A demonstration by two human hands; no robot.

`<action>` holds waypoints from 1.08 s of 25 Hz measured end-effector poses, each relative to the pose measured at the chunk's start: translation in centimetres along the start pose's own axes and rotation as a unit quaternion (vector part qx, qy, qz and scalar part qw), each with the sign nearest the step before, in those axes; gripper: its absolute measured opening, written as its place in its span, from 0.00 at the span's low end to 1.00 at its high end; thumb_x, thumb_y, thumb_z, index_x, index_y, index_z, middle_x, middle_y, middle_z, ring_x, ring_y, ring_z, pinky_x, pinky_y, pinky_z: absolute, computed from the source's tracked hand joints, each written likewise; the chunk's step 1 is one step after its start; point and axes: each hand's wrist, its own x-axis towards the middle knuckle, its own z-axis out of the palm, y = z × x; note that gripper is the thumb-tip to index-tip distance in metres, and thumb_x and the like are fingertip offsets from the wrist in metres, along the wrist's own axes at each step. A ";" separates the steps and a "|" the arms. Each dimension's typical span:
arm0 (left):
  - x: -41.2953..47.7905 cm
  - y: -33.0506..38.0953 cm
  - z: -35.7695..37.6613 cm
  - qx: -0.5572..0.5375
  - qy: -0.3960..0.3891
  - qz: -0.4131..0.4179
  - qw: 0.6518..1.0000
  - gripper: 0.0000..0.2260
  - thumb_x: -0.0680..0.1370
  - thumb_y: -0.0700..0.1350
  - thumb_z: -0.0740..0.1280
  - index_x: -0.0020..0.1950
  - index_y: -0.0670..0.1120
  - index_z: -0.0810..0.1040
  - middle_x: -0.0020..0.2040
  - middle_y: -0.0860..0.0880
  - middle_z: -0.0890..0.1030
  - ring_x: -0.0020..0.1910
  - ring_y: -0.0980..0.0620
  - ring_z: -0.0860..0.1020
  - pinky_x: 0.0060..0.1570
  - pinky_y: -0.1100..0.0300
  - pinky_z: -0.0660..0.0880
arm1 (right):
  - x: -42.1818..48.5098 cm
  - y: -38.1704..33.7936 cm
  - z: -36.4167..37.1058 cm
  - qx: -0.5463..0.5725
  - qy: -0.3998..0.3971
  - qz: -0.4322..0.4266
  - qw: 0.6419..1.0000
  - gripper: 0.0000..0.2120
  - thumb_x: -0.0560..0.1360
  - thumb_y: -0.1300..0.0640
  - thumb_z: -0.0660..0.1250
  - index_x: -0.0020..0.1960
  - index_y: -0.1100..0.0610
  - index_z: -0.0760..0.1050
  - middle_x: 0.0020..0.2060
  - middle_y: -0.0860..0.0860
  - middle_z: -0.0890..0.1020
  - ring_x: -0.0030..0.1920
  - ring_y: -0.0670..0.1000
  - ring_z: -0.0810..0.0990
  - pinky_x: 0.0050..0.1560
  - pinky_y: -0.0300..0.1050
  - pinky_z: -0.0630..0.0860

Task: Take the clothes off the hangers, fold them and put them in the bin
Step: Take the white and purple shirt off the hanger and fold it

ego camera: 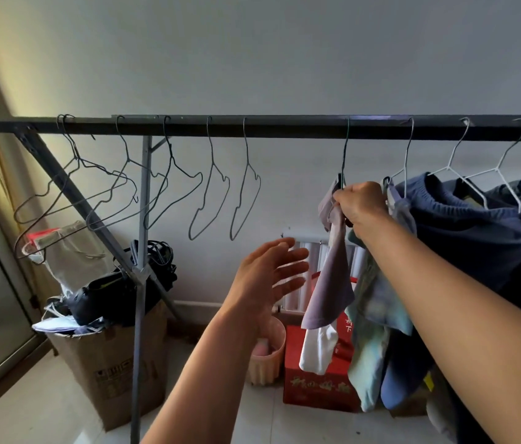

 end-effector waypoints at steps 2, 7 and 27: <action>-0.1 0.0 -0.1 0.008 0.007 0.012 1.000 0.09 0.82 0.42 0.60 0.56 0.44 0.79 0.48 0.44 0.85 0.46 0.47 0.83 0.50 0.52 0.79 | -0.9 -0.5 -0.3 0.065 -0.007 -0.010 0.998 0.05 0.75 0.68 0.64 0.43 0.66 0.78 0.27 0.52 0.75 0.23 0.45 0.72 0.18 0.32 0.66; -0.7 0.4 0.2 0.060 0.002 0.065 0.996 0.08 0.82 0.41 0.62 0.55 0.45 0.80 0.50 0.45 0.84 0.47 0.48 0.82 0.52 0.51 0.78 | -3.0 -1.6 -0.8 0.175 -0.081 -0.010 0.981 0.08 0.75 0.66 0.67 0.37 0.60 0.77 0.22 0.50 0.77 0.16 0.43 0.71 0.20 0.33 0.70; -4.8 3.9 -3.2 0.494 -0.139 0.172 0.841 0.06 0.70 0.44 0.77 0.34 0.46 0.83 0.29 0.54 0.78 0.31 0.60 0.71 0.36 0.64 0.69 | -11.3 -0.7 1.4 0.180 -0.179 0.031 0.967 0.15 0.73 0.65 0.65 0.30 0.58 0.68 0.15 0.46 0.63 0.15 0.43 0.57 0.18 0.32 0.53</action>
